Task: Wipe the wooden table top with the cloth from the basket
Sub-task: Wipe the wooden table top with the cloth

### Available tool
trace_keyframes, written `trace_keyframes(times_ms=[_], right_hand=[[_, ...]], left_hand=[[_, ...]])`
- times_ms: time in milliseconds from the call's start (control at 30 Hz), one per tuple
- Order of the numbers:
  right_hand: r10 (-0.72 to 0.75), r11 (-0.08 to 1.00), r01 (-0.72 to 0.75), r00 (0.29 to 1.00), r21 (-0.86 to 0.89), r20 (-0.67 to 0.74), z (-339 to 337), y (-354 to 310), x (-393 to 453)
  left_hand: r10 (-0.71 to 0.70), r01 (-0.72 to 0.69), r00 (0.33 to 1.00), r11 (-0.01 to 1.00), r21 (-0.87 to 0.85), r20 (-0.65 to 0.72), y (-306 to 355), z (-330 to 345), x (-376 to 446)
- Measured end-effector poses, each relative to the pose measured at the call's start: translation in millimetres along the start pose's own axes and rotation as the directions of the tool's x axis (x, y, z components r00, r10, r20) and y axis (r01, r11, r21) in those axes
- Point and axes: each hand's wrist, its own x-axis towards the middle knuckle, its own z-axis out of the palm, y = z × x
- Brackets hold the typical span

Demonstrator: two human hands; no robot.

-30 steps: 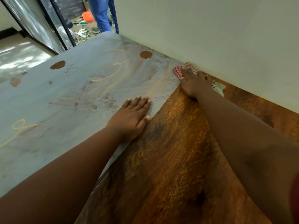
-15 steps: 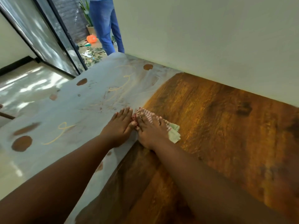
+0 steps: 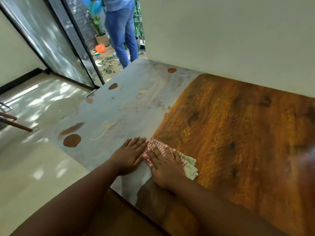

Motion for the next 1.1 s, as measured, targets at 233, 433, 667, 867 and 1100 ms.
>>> trace_keyframes(times_ms=[233,433,667,867,1100], right_hand=[[0.135,0.991,-0.135,0.991,-0.02,0.01,7.6,-42.0,-17.6],[0.048,0.999,-0.049,0.997,0.007,0.065,20.2,-85.9,-47.0],[0.005,0.999,-0.01,0.995,0.049,0.1,16.6,-102.0,-73.6],[0.006,0.999,-0.012,0.994,0.051,0.113,14.0,-99.9,-72.7],[-0.012,0.997,0.022,0.992,-0.075,0.125,19.1,-99.7,-70.8]], left_hand=[[0.159,-0.159,0.987,0.986,-0.04,-0.003,-43.6,-3.8,-24.1],[0.167,-0.167,0.986,0.985,-0.033,0.013,-78.5,8.1,-32.3],[0.154,-0.154,0.988,0.987,-0.04,-0.004,-77.2,12.7,-29.1],[0.193,-0.194,0.981,0.979,-0.062,-0.024,-81.8,-1.6,-22.6],[0.215,-0.245,0.964,0.949,-0.2,-0.158,-91.4,-25.6,5.3]])
